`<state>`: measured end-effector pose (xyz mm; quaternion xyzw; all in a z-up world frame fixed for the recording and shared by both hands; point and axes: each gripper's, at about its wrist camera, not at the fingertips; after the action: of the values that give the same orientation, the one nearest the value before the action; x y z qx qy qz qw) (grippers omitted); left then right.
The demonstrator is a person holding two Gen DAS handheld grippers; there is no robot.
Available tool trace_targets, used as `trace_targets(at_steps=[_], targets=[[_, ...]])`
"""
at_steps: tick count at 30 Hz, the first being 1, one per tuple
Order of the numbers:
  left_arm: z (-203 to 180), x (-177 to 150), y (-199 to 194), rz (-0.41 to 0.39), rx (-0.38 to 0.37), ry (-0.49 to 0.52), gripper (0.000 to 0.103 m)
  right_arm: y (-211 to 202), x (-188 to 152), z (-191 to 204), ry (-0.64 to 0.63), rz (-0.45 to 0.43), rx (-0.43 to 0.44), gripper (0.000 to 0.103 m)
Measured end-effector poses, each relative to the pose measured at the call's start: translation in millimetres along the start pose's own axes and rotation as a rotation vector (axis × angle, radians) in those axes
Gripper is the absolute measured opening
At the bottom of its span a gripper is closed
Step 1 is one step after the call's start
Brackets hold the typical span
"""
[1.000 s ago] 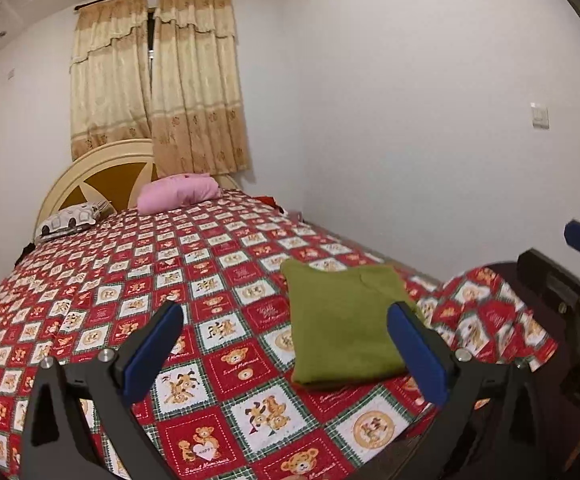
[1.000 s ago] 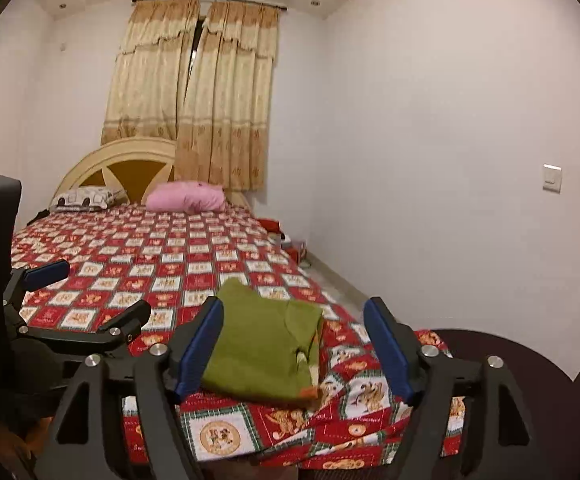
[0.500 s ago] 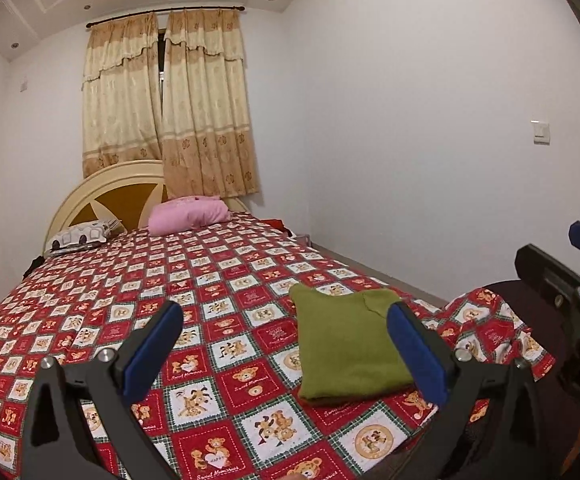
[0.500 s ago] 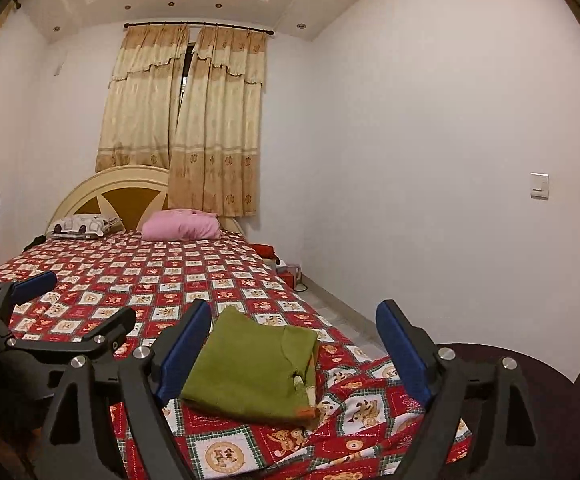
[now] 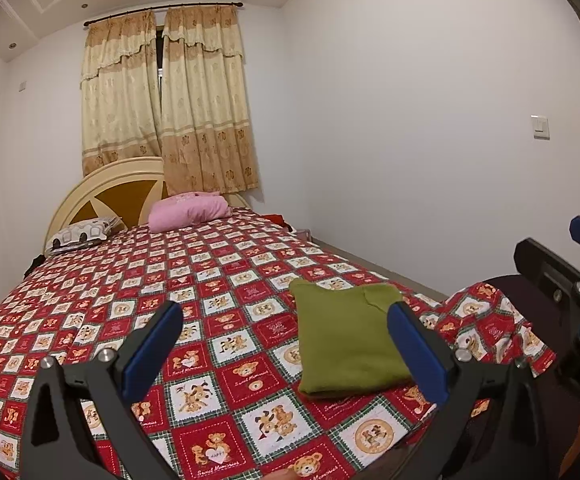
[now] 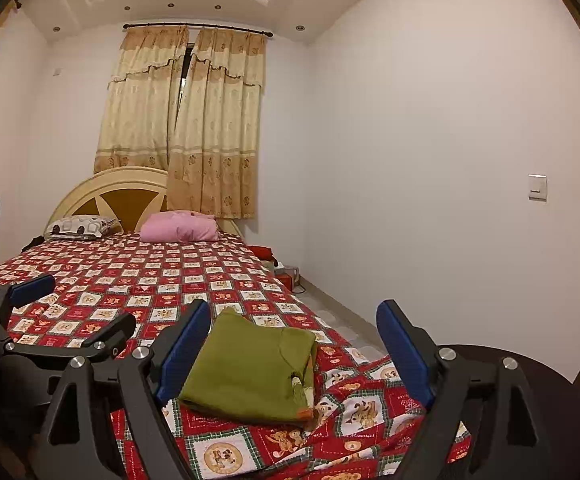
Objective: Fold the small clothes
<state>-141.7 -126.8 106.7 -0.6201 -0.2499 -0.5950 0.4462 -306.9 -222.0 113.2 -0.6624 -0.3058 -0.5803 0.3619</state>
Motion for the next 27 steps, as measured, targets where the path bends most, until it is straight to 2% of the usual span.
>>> trace_targets(at_steps=[27], targets=[[3.5, -2.5, 1.9, 0.027, -0.013, -0.004, 0.103, 4.8, -1.7, -2.1, 0.01, 0.019, 0.006, 0.086]])
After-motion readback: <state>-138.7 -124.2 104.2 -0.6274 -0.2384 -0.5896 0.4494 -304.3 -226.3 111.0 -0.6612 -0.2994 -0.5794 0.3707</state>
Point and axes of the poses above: each gripper's, at about its wrist camera, not at the fingertips, and y roughly the way its jaws point, z to its left, x to its top, and after that the axes turned 6 degrees about x, right-handed
